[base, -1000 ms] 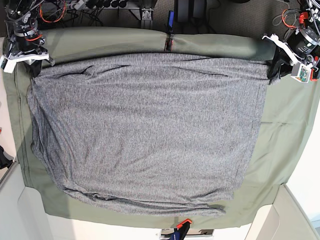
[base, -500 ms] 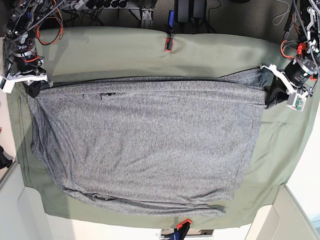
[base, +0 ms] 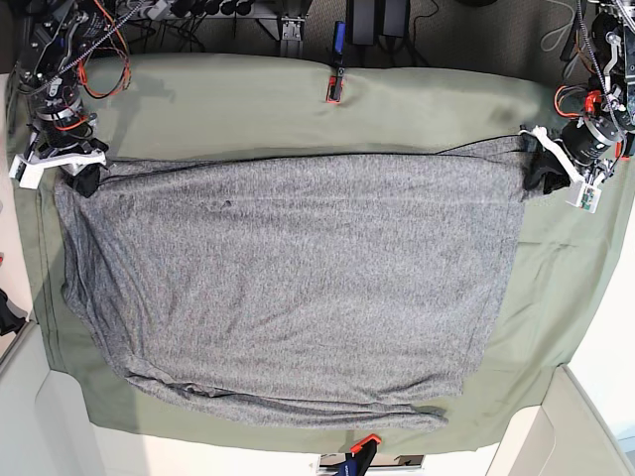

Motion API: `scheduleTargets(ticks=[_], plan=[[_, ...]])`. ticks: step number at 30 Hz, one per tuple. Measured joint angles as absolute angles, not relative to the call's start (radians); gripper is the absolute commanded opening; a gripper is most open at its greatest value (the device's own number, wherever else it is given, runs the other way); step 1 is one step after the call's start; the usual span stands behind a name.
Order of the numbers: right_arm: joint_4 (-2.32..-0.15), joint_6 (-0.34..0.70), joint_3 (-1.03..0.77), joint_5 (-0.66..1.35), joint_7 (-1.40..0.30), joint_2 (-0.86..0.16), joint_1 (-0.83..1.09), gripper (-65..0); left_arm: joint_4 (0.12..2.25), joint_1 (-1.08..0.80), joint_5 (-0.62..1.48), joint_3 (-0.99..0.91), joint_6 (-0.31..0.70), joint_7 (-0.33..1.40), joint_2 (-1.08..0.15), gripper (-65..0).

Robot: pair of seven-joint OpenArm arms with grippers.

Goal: Fold the T-shirt properly
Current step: 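Lift the hem corners and pull them toward the robot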

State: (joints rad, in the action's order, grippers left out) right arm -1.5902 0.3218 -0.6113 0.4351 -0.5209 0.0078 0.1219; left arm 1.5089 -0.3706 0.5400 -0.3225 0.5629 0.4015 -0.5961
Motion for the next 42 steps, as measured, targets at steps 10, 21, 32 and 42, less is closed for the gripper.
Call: scheduleTargets(ticks=[10,21,32,42], plan=[[-1.728,0.336,-0.632,0.469,-0.555,-0.006,0.194,-40.0,1.638,-0.474,0.780,-0.509,0.670,0.584,-0.601,-39.5],[-1.760,0.330,-0.686,0.445,-0.551,-0.011,0.252,-39.9,1.624,-0.515,0.759,-0.514,0.666,0.591,-0.556,-39.1],[-1.760,0.276,-0.685,0.395,-0.539,-0.073,0.249,-30.4,1.548,-0.516,0.751,-0.514,0.662,0.552,-0.540,-28.5],[-1.629,0.275,-0.684,0.423,-0.516,-0.073,0.224,-30.4,1.497,-0.473,0.739,-0.514,0.663,0.493,-0.529,-27.1]])
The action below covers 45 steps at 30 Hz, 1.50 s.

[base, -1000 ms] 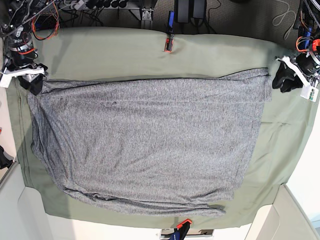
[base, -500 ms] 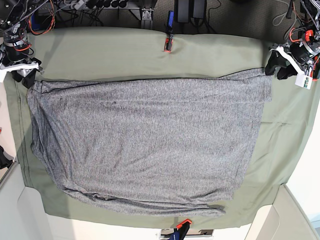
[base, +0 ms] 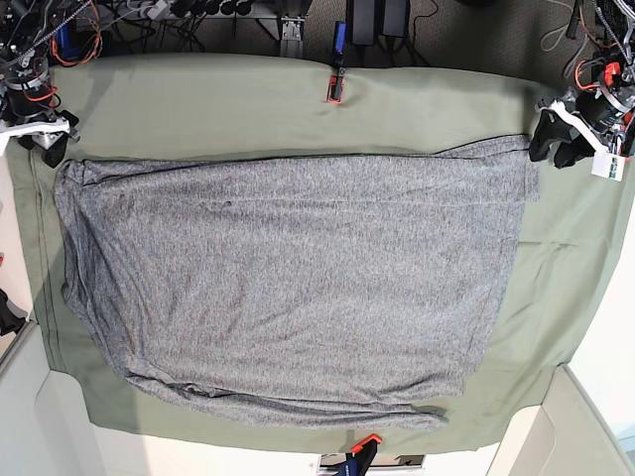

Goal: Fold the T-shirt properly
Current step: 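Lift the hem corners and pull them toward the robot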

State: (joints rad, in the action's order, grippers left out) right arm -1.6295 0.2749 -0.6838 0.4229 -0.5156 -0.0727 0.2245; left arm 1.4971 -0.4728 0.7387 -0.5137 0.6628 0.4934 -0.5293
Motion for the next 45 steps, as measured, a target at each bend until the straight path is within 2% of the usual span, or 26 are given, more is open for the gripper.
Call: scheduleTargets(ticks=[36,45], plan=[[-1.600,0.277,-0.606,0.430,-0.521,-0.074,0.147,-30.5,1.461,-0.448,0.707,-0.435,0.662,0.490,-0.512,-27.1],[-1.599,0.276,-0.564,0.395,-0.520,-0.067,0.147,-30.5,1.464,-0.443,0.719,-0.361,0.659,0.474,-0.498,-27.2]])
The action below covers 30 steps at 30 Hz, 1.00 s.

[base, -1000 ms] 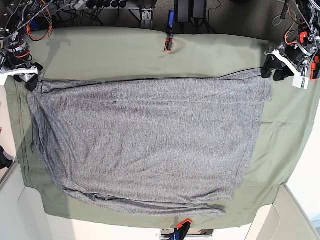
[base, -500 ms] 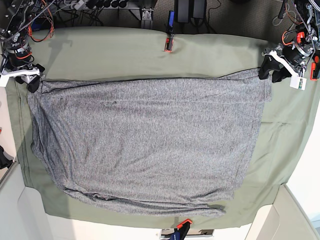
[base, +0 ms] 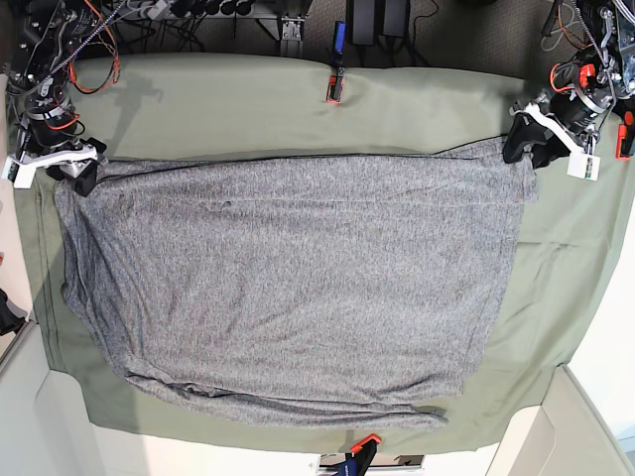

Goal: Fold the T-shirt properly

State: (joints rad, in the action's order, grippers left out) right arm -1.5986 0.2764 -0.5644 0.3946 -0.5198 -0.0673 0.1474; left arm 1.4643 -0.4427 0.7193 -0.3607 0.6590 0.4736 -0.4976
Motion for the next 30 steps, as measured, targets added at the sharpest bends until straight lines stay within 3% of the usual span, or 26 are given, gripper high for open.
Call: scheduleTargets(ticks=[4,8,12,14,18,30], plan=[[-1.595,0.276,-0.565,0.392,-0.516,-0.052,0.147,-30.5,1.466,-0.442,0.720,-0.354,0.659,0.471,-0.496,-28.6],[-1.564,0.277,-0.564,0.393,-0.489,-0.047,0.147,-30.5,1.465,-0.442,0.717,-0.354,0.659,0.476,-0.496,-50.6],[-1.539,0.284,-0.565,0.395,-0.463,-0.049,0.146,-32.1,1.465,-0.443,0.714,-0.352,0.659,0.467,-0.495,-64.7],[-1.538,0.283,-0.565,0.395,-0.461,-0.049,0.146,-40.6,1.465,-0.443,0.689,-0.352,0.660,0.441,-0.495,-65.0],[-1.536,0.280,-0.565,0.392,-0.465,-0.049,0.147,-65.0,1.465,-0.443,0.644,-0.350,0.662,0.410,-0.496,-65.0],[-1.604,0.322,-0.608,0.367,-0.483,-0.059,0.149,-65.0,1.537,-0.453,0.660,-0.473,0.689,0.435,-0.496,-65.0]])
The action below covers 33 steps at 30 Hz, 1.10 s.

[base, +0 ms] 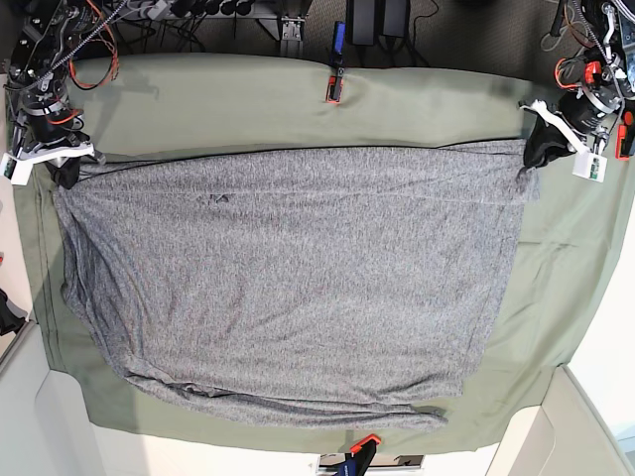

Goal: Fold the T-shirt properly

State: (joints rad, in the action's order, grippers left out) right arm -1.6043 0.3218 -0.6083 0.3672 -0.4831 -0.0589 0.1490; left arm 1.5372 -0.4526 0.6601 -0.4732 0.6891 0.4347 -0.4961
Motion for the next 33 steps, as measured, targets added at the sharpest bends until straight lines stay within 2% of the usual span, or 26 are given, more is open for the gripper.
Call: scheduleTargets(ticks=[7,14,18,24,33], plan=[[-1.610,0.322,-0.612,0.373,-0.487,-0.089,0.141,-65.0,1.634,-0.450,0.727,-0.486,0.693,0.468,-0.511,-65.0],[-1.604,0.323,-0.623,0.339,-0.491,-0.089,0.045,-65.0,1.611,-0.328,0.646,-0.428,0.699,0.467,-0.566,-65.0],[-1.553,0.326,-0.623,0.321,-0.487,-0.089,-0.031,-65.0,1.522,-0.212,0.590,-0.299,0.701,0.455,-0.624,-65.0],[-1.376,0.335,-0.628,0.310,-0.488,-0.092,-0.132,-65.0,1.316,0.009,0.514,-0.118,0.702,0.417,-0.626,-65.0],[-1.259,0.340,-0.628,0.268,-0.469,-0.092,-0.227,-65.0,1.060,0.273,0.483,0.052,0.696,0.409,-0.630,-65.0]])
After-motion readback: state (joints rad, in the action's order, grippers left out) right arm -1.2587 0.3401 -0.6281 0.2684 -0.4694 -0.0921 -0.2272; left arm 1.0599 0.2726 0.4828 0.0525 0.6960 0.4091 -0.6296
